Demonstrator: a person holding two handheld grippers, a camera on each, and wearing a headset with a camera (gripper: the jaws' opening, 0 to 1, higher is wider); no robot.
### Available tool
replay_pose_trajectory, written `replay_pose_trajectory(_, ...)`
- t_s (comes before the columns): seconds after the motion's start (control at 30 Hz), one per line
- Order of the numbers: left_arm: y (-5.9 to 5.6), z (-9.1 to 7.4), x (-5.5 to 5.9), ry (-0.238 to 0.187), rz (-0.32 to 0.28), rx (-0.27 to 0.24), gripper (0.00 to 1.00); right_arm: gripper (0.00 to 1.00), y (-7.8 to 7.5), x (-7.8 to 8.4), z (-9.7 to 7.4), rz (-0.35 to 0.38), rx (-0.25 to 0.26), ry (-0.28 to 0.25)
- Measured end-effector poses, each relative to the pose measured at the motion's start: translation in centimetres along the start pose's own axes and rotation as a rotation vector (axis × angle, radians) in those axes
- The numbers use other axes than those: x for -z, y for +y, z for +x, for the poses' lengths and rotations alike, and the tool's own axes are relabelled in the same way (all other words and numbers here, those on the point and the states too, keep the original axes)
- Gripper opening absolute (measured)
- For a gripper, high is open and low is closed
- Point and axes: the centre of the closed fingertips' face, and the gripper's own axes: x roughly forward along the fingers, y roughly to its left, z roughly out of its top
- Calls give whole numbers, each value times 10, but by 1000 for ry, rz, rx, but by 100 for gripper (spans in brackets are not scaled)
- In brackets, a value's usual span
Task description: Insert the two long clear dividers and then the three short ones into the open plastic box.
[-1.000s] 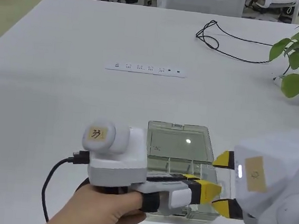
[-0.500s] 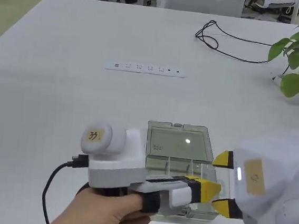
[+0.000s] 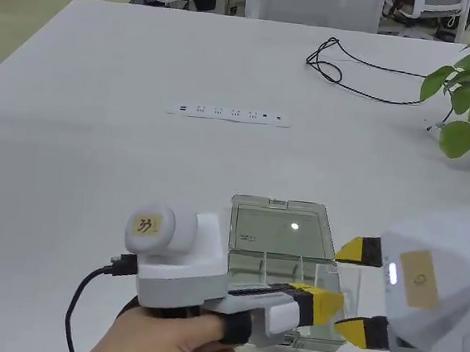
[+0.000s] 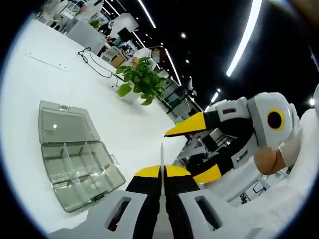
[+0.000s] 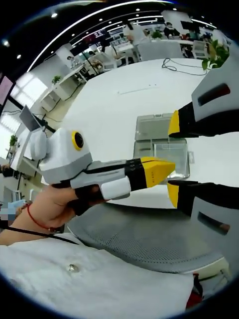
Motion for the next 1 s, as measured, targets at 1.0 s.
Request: replay_pose_trajectory(1.0, -44, -22, 9, 72, 576, 224, 0, 3, 30, -22, -21, 184, -563, -243)
